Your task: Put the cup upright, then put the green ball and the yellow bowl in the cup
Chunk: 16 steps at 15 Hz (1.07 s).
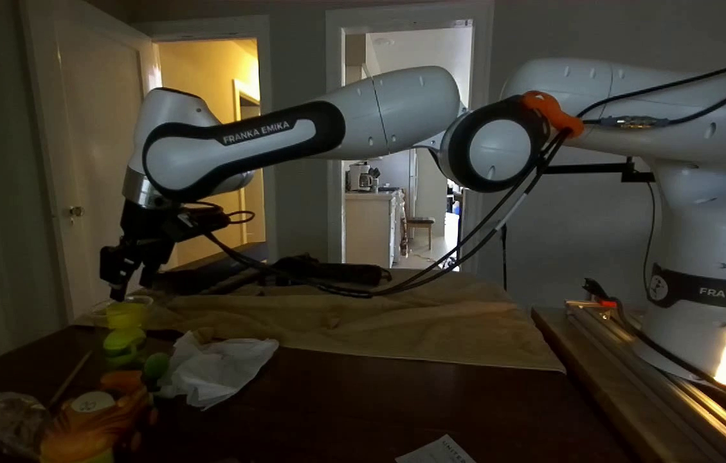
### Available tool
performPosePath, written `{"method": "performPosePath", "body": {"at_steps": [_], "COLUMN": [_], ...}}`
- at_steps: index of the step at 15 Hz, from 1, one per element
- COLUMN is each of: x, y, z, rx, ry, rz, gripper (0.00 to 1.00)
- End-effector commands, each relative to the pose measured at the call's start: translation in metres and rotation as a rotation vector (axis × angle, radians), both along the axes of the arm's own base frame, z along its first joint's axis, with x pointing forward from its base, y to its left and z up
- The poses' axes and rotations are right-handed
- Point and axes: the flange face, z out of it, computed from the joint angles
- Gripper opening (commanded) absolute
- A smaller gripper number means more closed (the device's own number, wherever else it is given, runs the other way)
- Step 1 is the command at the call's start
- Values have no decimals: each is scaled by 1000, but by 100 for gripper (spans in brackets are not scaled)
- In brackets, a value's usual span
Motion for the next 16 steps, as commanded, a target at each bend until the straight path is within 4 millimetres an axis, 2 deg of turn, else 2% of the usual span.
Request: {"method": "performPosePath", "body": {"at_steps": [1,2,4,7,12,15,16], "x": [0,-2,-6,-26,-50,-55,-50], "y": [8,13,24,53,96,110,103], "z": [39,50,72,88,94,96,88], "rx": [-30,-44,-48,16,104,124,90], "ry": [-2,1,28,199,361,373,346], "rz": [-53,-71,-103,-129,-186,-242,-199], "gripper": [96,100,100,100,100,100,100]}}
